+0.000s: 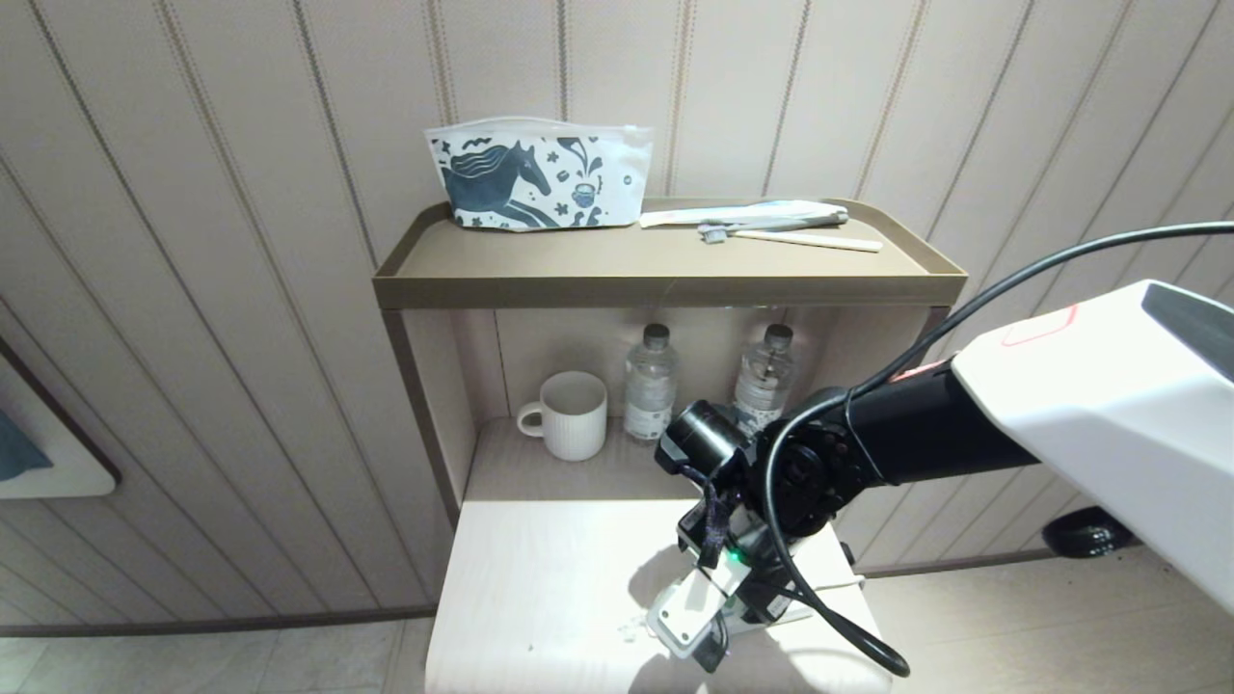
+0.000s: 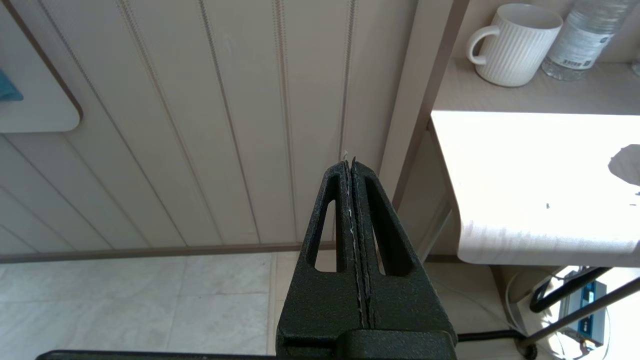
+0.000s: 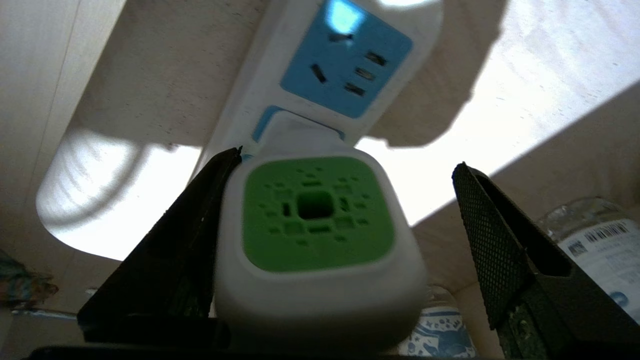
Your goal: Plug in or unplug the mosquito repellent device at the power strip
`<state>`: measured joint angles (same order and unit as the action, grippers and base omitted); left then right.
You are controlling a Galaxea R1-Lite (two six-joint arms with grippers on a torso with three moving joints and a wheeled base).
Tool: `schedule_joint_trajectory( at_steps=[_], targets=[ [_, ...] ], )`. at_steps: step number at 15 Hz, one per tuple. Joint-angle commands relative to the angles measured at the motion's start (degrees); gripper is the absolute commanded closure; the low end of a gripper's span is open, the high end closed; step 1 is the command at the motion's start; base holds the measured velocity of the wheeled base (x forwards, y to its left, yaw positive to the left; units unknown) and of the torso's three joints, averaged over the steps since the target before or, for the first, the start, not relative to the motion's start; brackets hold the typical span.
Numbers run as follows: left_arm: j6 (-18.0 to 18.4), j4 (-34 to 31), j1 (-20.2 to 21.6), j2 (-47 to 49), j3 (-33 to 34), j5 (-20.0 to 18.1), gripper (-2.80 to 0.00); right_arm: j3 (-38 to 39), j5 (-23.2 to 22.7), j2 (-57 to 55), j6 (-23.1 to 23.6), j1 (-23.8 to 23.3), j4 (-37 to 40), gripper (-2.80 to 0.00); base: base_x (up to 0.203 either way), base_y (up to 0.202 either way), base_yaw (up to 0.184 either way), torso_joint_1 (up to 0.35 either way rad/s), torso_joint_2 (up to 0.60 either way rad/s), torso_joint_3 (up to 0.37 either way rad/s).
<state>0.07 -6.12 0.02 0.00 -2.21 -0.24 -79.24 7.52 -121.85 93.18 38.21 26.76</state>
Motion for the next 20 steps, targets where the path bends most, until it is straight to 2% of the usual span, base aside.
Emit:
schedule_joint_trajectory(
  at_steps=[1,6,16,20],
  targets=[
    [0.0,0.0,0.0,0.1,0.0,0.0,0.00,-1.2,-0.1,1.5,0.4,-0.1,0.2,-2.80,0.000,0.000,0.000,0.000,0.00,0.000],
    [0.0,0.0,0.0,0.1,0.0,0.0,0.00,-1.3,-0.5,6.7,-0.1,0.4,0.7,-2.80,0.000,0.000,0.000,0.000,0.00,0.000],
    [0.0,0.0,0.0,0.1,0.0,0.0,0.00,7.5,-0.5,17.3,-0.2,2.0,0.4,-2.80,0.000,0.000,0.000,0.000,0.00,0.000],
    [0.0,0.0,0.1,0.1,0.0,0.0,0.00,10.5,-0.7,24.7,-2.5,3.1,0.7,-2.80,0.000,0.000,0.000,0.000,0.00,0.000]
  ],
)
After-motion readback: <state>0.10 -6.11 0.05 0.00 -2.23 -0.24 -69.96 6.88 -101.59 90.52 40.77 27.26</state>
